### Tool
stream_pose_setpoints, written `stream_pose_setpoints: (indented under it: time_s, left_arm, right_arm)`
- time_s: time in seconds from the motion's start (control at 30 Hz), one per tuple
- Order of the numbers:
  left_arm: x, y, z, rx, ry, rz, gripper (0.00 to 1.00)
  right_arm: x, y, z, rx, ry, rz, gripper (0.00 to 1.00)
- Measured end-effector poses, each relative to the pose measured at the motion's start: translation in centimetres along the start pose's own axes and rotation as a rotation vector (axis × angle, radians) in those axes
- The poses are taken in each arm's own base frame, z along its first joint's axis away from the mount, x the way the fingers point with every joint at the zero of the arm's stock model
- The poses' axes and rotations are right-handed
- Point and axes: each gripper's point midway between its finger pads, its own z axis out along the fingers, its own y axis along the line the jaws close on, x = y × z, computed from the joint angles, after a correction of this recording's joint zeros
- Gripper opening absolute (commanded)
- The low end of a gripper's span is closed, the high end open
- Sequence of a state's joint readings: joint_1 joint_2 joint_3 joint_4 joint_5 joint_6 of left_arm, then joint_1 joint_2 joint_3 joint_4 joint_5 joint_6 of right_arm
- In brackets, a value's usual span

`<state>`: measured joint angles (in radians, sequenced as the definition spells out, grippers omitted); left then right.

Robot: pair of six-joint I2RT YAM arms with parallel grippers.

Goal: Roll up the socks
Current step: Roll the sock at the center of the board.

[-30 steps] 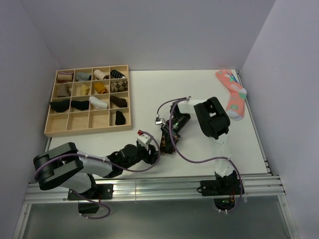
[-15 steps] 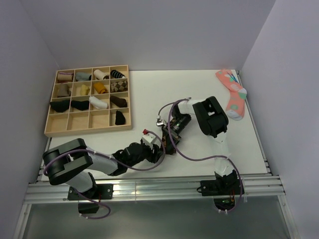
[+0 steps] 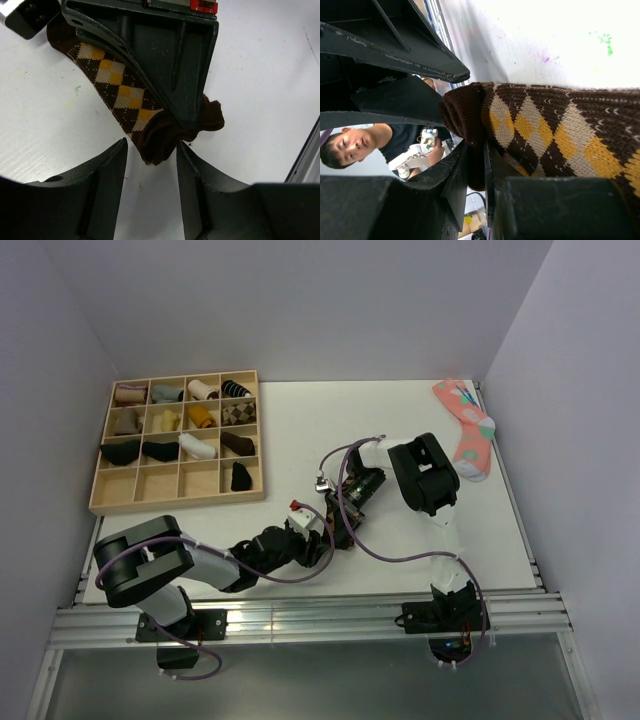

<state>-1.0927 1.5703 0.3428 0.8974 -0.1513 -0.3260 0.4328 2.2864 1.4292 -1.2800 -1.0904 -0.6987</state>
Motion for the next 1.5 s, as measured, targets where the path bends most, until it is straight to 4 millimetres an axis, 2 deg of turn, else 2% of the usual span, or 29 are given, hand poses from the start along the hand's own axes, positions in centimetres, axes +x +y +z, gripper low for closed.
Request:
stream_pose_setpoints:
  time_s: [0.3, 0.33, 0.43, 0.73, 0.93, 1.17, 1.33, 1.5]
  left_arm:
    - [-0.4, -0.3, 0.8, 0.009, -0.012, 0.006, 0.35]
    - [-0.4, -0.4, 0.9, 0.011, -0.012, 0.008, 0.24]
    - [-0.3, -0.5, 1.2, 0.019, -0.007, 0.01, 0.0]
    - [-0.1, -0.8, 1.3, 0.032, 0.001, 0.005, 0.0]
    - [0.0, -1.2, 1.7, 0.049, 0.018, 0.0, 0.0]
    - [-0.1, -1.8, 2.6, 0.059, 0.046, -0.026, 0.0]
    - [-0.6, -1.8, 3.5, 0.048, 0.082, -0.071, 0.0]
    - [-0.6, -1.9, 4.9, 0.032, 0.142, -0.119, 0.0]
  right_arm:
    - [0.0, 0.1, -0.1, -0.002, 0.001, -0.001, 0.23]
    - [0.0, 0.1, -0.1, -0.002, 0.001, -0.001, 0.23]
    - [0.0, 0.1, -0.1, -0.001, 0.001, 0.0, 0.23]
    - [-0.3, -0.6, -0.3, 0.043, -0.026, 0.008, 0.44]
    - [-1.0, -0.1, -1.4, 0.152, -0.095, -0.045, 0.47]
    - [-2.5, 0.2, -4.6, 0.325, -0.255, -0.146, 0.46]
    - [-2.6, -0.1, -6.8, 0.426, -0.358, -0.192, 0.41]
    - [-2.7, -0.7, -8.6, 0.488, -0.426, -0.22, 0.29]
